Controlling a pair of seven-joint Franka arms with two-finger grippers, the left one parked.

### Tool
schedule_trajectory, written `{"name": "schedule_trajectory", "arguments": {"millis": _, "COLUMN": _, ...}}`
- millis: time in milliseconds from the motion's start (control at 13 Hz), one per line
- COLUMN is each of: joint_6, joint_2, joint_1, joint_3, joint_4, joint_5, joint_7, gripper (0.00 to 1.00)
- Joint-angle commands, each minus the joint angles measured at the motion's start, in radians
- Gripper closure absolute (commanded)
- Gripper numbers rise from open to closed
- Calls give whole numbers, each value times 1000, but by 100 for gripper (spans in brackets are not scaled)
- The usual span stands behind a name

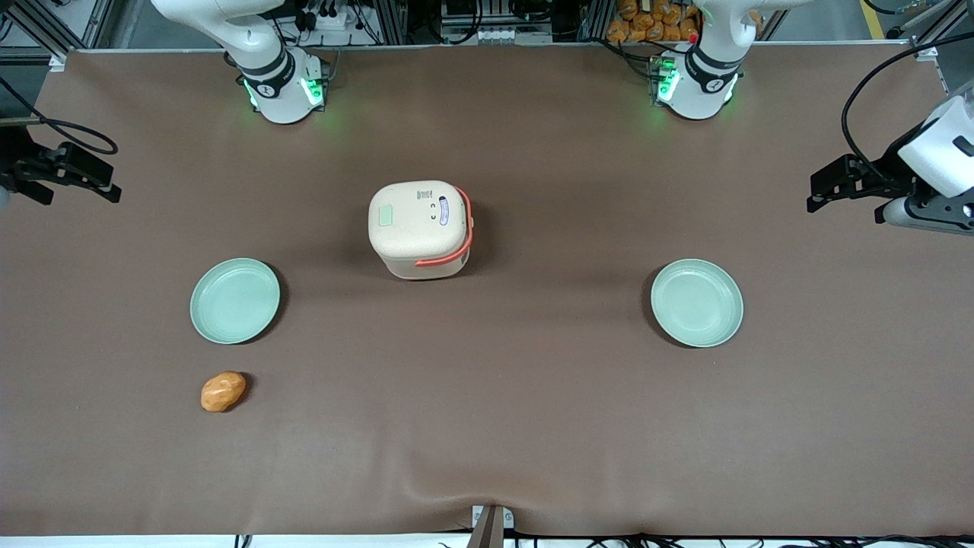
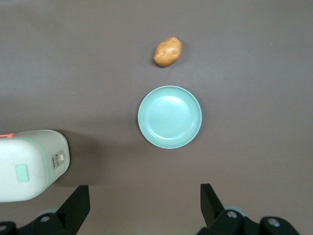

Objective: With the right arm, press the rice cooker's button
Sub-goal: 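Move the right gripper toward the rice cooker's green button, then lower the closed right gripper onto the rice cooker's green button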

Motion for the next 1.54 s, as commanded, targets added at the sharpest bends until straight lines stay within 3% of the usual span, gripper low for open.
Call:
{"name": "schedule_trajectory", "arguments": {"millis": 0, "joint_6": 9, "joint_2": -17, "joint_1": 8, "joint_3": 98, "joint_4": -44, "joint_5": 0, "joint_7": 68, "gripper": 0}}
{"name": "schedule_trajectory", "arguments": {"millis": 154, "joint_6": 44, "joint_2": -17, "joint_1": 10, "joint_3": 192, "joint_4": -88, "joint_5": -1, "joint_7": 196, "gripper": 0}}
{"name": "schedule_trajectory", "arguments": {"millis": 231, "joint_6": 68, "joint_2": -15, "joint_1": 10, "joint_3": 233, "joint_4": -111, "joint_5": -6, "joint_7": 224, "gripper": 13}}
{"name": "schedule_trajectory", "arguments": {"millis": 462, "joint_6": 99, "joint_2": -9, "joint_1": 14, "joint_3": 312, "joint_4": -165, "joint_5": -6, "joint_7": 290, "gripper": 88}}
{"name": "schedule_trajectory", "arguments": {"millis": 538, "joint_6": 102, "joint_2": -5, "joint_1": 14, "joint_3": 362, "joint_4": -182, "joint_5": -7, "joint_7": 328, "gripper": 100}}
{"name": "schedule_trajectory", "arguments": {"millis": 692, "joint_6": 130, "joint_2": -3, "joint_1": 14, "joint_3": 422, "joint_4": -211, "joint_5": -13, "joint_7": 379, "gripper": 100}}
{"name": "schedule_trajectory", "arguments": {"millis": 1154, "joint_6": 303, "joint_2": 3, "joint_1": 34, "joint_3": 470, "joint_4": -396, "joint_5": -12, "joint_7": 385, "gripper": 100}}
{"name": "schedule_trajectory", "arguments": {"millis": 1462, "joint_6": 443, "joint_2": 14, "joint_1": 47, "joint_3": 517, "joint_4": -513, "joint_5": -12, "joint_7": 494, "gripper": 100}}
